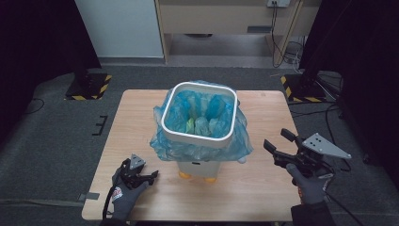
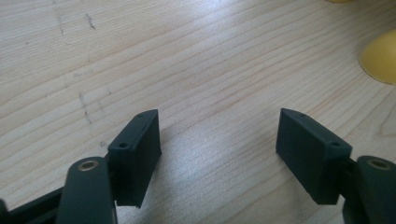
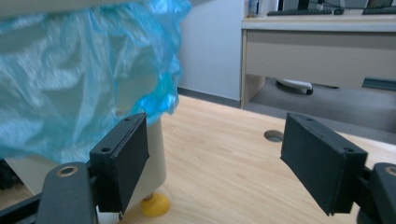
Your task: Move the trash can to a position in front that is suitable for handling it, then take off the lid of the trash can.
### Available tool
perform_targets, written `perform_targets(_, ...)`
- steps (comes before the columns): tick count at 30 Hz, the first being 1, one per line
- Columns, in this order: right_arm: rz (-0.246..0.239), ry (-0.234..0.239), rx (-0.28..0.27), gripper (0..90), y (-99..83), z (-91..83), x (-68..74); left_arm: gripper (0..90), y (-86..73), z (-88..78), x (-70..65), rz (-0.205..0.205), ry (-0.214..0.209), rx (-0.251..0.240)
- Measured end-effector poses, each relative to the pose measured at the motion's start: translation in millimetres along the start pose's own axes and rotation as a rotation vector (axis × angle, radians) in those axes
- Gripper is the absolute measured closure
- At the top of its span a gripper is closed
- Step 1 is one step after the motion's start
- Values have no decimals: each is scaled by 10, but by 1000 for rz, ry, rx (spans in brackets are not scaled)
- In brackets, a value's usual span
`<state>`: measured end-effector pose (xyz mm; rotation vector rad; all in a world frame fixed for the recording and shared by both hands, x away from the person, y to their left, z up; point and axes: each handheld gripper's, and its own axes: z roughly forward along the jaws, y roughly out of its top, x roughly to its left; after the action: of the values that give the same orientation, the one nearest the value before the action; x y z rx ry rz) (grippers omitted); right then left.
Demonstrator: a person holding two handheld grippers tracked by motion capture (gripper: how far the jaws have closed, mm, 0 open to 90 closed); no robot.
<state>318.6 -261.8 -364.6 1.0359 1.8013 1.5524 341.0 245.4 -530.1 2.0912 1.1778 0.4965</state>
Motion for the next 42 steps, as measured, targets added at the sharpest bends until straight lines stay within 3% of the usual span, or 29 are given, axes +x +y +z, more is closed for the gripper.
perform_targets(6, 6, -2, -34, 216, 103, -9, 5, 149, -13, 56, -37, 13, -17, -16)
perform_targets(15, -7, 2, -63, 188, 310, 34, 50, 30, 16, 101, -82, 21, -24, 8)
perform_targets(24, -17, 17, -88, 188, 516, 79, 99, 8, 20, 109, -89, 29, -31, 15)
perform_targets(42, -64, 41, -96, 188, 1022, 348, 290, 0, 23, 114, -100, 32, -34, 20)
